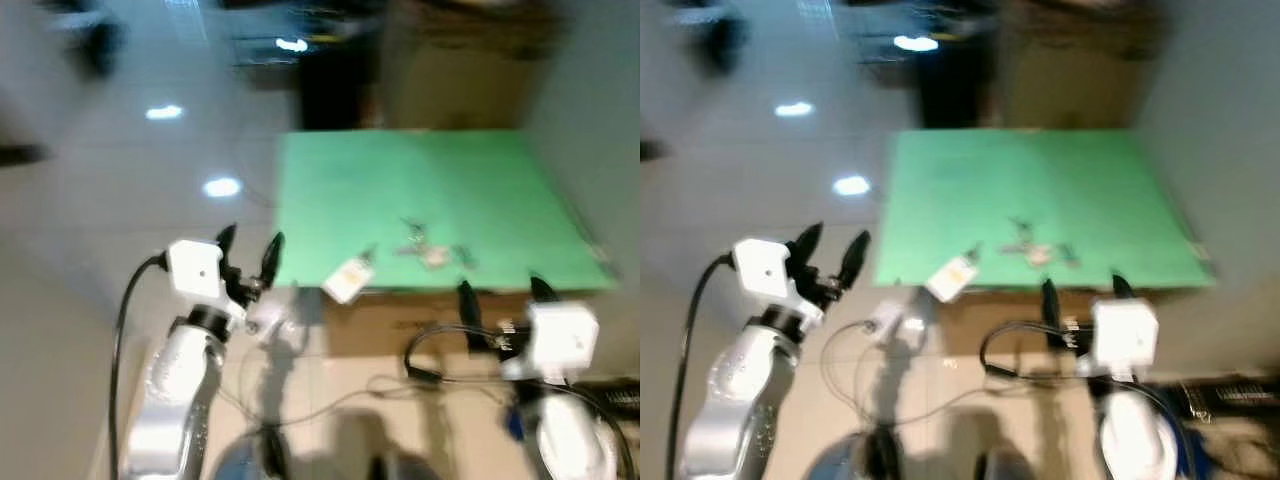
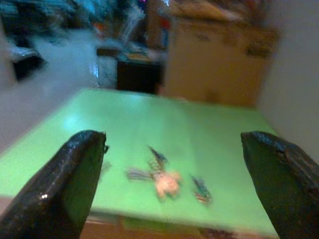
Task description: Hang keys on a hook
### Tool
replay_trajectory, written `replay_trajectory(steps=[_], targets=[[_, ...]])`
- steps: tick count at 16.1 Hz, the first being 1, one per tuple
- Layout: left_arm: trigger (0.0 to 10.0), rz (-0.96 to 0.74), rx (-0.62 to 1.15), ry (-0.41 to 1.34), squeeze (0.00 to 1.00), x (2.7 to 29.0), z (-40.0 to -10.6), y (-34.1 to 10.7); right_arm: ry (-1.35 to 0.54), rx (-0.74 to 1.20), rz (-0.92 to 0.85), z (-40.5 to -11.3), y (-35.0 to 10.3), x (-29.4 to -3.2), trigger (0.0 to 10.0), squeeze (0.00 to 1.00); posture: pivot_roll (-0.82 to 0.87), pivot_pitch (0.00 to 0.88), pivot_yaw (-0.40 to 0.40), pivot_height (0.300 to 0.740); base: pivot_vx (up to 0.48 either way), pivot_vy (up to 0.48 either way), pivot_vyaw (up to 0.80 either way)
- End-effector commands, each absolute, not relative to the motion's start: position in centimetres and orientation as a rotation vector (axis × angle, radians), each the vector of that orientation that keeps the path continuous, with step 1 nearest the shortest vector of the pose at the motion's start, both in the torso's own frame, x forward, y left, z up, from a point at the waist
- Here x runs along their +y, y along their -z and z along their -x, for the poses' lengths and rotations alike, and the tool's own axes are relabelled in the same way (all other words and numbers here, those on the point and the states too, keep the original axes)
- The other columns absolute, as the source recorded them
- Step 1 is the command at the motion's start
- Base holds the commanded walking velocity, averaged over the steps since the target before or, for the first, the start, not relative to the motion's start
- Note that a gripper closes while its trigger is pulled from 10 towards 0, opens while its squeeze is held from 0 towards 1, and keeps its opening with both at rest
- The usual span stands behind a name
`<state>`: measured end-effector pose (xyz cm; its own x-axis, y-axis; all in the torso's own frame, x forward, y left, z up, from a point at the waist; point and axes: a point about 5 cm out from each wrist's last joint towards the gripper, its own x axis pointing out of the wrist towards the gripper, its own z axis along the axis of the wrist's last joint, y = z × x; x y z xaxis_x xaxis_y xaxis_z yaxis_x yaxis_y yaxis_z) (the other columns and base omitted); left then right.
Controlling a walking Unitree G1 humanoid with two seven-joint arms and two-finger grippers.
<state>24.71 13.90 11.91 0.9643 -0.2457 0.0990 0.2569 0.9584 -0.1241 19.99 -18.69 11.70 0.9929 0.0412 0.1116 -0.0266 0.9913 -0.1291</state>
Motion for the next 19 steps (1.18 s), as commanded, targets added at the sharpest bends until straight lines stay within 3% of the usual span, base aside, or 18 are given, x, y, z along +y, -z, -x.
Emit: replay_trajectory(steps=[1, 9, 12, 19], targets=[[10.0, 0.123, -0.089, 0.259, 0.00, 14.0, -25.1, -12.2, -0.032, -0.080, 0.109, -19.6, -11.0, -18.6, 10.0, 0.00, -0.31, 0.144, 0.065, 0.740, 0.469, 0.000, 0.00], [10.0, 0.083, -0.086, 0.359, 0.00, 12.7, -25.2, -12.2, -0.068, -0.047, 0.094, -19.9, -10.2, -18.2, 10.0, 0.00, -0.31, 0.141, 0.081, 0.740, 0.465, 0.000, 0.00], [10.0, 0.055, -0.070, 0.357, 0.00, 12.8, -25.8, -12.0, -0.071, -0.004, 0.103, -19.8, -9.5, -18.1, 10.0, 0.00, -0.31, 0.142, 0.088, 0.740, 0.000, 0.000, 0.00], [10.0, 0.035, -0.031, 0.402, 0.00, 12.7, -27.1, -11.2, -0.084, 0.035, 0.102, -19.4, -8.7, -18.3, 10.0, 0.00, -0.33, 0.165, 0.086, 0.740, 0.000, 0.000, -0.54]])
